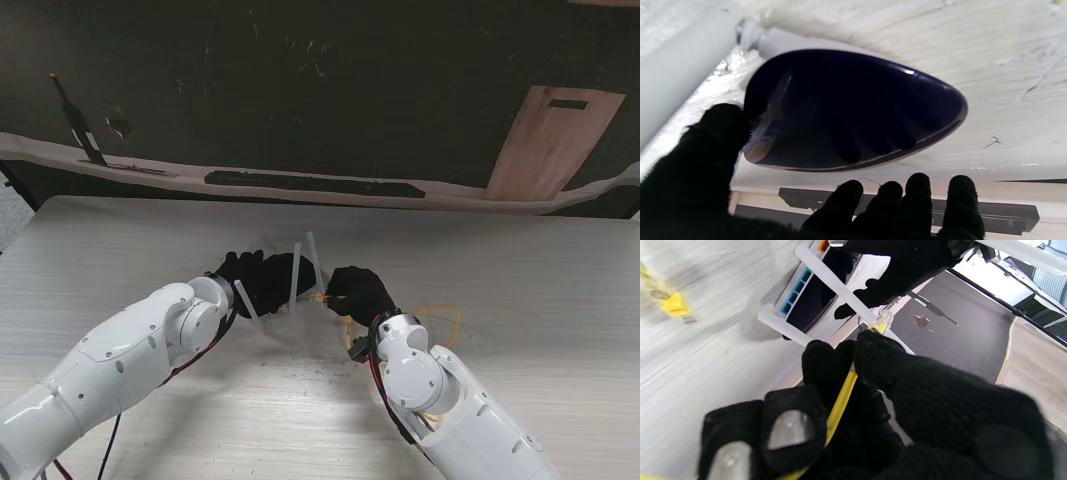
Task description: Untangle the Ethernet cable and plug it into the router
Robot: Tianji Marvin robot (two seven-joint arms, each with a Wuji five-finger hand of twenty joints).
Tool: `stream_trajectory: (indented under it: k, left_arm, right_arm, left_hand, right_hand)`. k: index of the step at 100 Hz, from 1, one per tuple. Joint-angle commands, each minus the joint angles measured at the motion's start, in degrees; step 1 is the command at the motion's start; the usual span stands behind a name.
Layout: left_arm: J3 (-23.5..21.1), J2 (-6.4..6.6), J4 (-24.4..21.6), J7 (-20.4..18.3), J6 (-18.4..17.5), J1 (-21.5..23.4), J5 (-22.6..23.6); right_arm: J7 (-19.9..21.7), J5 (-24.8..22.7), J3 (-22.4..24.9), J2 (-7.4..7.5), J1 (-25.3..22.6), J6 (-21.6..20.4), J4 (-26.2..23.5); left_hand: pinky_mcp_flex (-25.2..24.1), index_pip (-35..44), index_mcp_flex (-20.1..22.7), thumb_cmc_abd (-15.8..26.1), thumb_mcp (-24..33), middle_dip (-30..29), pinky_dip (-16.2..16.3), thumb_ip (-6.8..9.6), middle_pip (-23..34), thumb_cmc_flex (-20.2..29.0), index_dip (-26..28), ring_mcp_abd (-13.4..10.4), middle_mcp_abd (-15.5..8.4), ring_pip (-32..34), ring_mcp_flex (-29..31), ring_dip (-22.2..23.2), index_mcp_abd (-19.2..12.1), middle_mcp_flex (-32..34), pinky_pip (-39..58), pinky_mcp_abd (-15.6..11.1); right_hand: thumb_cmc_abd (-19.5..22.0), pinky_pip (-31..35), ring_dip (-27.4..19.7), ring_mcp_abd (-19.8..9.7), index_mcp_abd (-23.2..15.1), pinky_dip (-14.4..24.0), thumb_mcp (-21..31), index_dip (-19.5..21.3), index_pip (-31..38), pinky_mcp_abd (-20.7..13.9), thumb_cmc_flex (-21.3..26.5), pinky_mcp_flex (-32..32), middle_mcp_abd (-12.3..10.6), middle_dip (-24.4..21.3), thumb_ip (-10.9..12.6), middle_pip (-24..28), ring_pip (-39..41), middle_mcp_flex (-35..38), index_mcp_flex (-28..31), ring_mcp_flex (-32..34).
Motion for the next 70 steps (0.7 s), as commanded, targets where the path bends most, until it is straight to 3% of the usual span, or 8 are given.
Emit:
stream_trajectory:
  k: [1,26,42,52,70]
  left_arm:
    - [0.9,-0.45,1.0,-1.1,-0.1,-1.2,-0.2]
    - [8.7,-2.65,8.7,0.7,0.2,-6.0,-4.8]
    - [14.1,-3.25,10.8,-2.4,0.5,-9.1,-7.1]
    - [17.3,-3.69,11.9,-3.6,0.4,-10.8,-7.8]
    - [23.4,-4.87,14.0,-5.1,0.1,-13.8,-8.5]
  right_arm:
    - [0.9,0.3,-0.2,-0.11,-0.3,0.0,-0.2]
    - [0.8,0.4,-0.2,-0.15,-0.2,-0.1,-0.1]
    - [0.5,0.6,-0.1,-0.28,-0.2,0.0,0.1]
    - [0.3,0.7,-0.2,-0.33,-0.2,-0.1,0.1]
    - [0.2,0.9,-0.1,-0.38,-0.3,-0.2,0.2]
  left_hand:
    - [-0.7,-1.4,-2.5,-2.4,2.4,-1.0,-0.6,-1.66,-0.3,-3.0,-1.2,4.6,1.9,-0.1,-2.4,0.1,1.8,-1.9,0.6,-1.0]
    - [-0.5,0.0,-1.6,-4.7,7.5,-0.1,0.3,-1.11,1.3,-0.4,-0.4,3.7,0.7,0.4,-2.2,0.4,1.4,-1.1,4.3,-2.3]
    - [-0.5,2.5,0.3,-3.8,7.1,2.0,0.9,-0.97,4.7,0.1,1.5,3.9,0.4,3.1,-1.7,1.9,1.4,0.2,6.3,-3.3]
    - [0.0,3.8,0.6,-3.7,8.0,3.6,2.0,-0.18,7.3,2.4,2.4,4.2,0.3,5.2,-0.4,3.0,1.5,0.9,9.0,-3.5]
    - [4.4,10.2,0.4,-4.6,16.7,8.7,5.1,3.02,16.1,9.3,6.2,3.6,-1.4,9.2,6.5,5.4,0.7,3.9,15.6,-4.5]
  right_hand:
    - [3.8,13.1,-0.4,-0.5,-1.5,-0.2,2.0,0.9,3.7,-13.1,1.2,2.1,10.7,-0.3,0.9,5.6,4.0,4.5,1.6,-0.1]
    - [3.8,13.1,-0.4,-0.5,-1.4,-0.2,2.0,0.9,3.8,-13.1,1.2,2.1,10.7,-0.3,0.9,5.6,4.0,4.5,1.5,-0.1]
    - [3.8,13.1,-0.4,-0.5,-1.4,-0.2,2.0,0.9,3.9,-13.1,1.2,2.1,10.7,-0.3,0.9,5.7,4.0,4.4,1.4,-0.1]
    - [3.8,13.1,-0.4,-0.5,-1.3,-0.2,2.0,0.9,4.0,-13.1,1.1,2.1,10.7,-0.3,0.9,5.7,4.0,4.4,1.3,-0.1]
    - [3.9,13.1,-0.4,-0.5,-1.3,-0.2,2.0,0.8,4.1,-13.1,1.2,2.1,10.7,-0.3,0.9,5.7,4.0,4.4,1.3,-0.1]
